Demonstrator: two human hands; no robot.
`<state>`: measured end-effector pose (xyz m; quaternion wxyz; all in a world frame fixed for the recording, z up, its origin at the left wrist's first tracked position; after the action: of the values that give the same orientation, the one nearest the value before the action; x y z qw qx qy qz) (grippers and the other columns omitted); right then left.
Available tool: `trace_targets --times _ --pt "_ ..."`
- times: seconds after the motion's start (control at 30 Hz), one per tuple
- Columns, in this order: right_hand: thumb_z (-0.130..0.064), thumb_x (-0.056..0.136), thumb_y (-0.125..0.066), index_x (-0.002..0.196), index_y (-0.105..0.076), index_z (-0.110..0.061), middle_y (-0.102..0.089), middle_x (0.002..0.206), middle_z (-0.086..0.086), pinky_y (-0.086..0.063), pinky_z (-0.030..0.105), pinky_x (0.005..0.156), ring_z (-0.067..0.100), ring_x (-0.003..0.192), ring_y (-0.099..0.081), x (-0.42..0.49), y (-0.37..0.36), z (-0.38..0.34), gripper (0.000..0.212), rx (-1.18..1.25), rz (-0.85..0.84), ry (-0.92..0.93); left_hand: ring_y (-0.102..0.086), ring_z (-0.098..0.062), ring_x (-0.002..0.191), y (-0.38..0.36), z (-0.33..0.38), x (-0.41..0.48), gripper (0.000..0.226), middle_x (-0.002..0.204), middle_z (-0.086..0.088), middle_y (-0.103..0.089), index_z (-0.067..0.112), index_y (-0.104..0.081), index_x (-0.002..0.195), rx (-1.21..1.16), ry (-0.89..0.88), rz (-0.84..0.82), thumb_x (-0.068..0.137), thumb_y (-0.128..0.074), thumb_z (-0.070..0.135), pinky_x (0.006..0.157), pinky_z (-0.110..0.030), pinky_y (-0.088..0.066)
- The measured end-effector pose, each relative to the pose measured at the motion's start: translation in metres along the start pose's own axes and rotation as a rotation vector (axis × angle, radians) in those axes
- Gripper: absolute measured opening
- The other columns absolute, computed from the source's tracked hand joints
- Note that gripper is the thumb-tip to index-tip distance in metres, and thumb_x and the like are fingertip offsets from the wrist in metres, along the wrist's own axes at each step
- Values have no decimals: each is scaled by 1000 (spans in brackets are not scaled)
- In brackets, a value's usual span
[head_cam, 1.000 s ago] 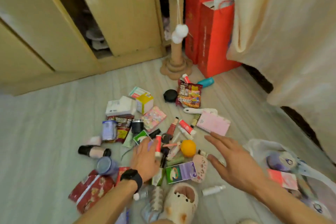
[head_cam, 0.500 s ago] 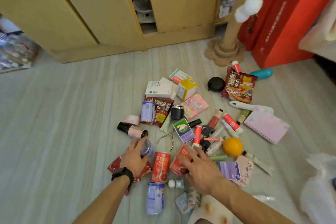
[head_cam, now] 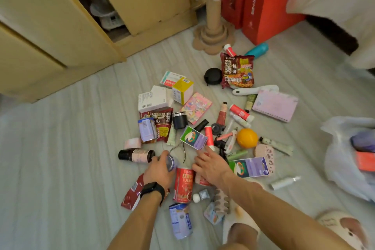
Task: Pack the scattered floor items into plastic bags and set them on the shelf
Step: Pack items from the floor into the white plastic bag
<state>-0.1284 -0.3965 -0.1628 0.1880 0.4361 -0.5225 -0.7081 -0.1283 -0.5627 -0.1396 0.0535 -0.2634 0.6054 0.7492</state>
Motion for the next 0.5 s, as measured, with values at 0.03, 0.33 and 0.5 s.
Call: trace_targets --times 0.03,0.33,0.5 --pt "-24 96 -53 135 -41 -18 -44 142 8 -15 56 117 32 138 -28 0 2 1 42 -16 18 8 -62 -25 101 1 3 0 54 122 -5 -55 34 -38 132 36 -17 -11 86 -65 45 80 -37 -54" --pt "-24 99 -49 152 -23 -17 -21 160 7 -7 57 118 31 149 -8 -6 -12 15 60 -161 -125 -30 -60 -22 103 39 23 -24 63 120 -4 -58 32 -37 126 -189 -54 69 77 -75 41 84 -36 -53" --pt "-21 92 -62 145 -42 -17 -32 151 5 -20 50 117 27 140 -24 -1 2 16 57 -143 -50 -54 -62 -19 86 84 42 -36 59 97 5 -59 23 -39 109 -391 -21 126 71 -79 43 75 -35 -53"
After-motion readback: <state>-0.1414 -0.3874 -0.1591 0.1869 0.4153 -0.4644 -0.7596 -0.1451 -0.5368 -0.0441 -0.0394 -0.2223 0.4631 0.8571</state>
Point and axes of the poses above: each hand's wrist, its own x-axis towards the middle knuckle, its own y-axis out of the back of the hand, z = x × y, the point moved 7 cm from there along x, towards the middle knuckle
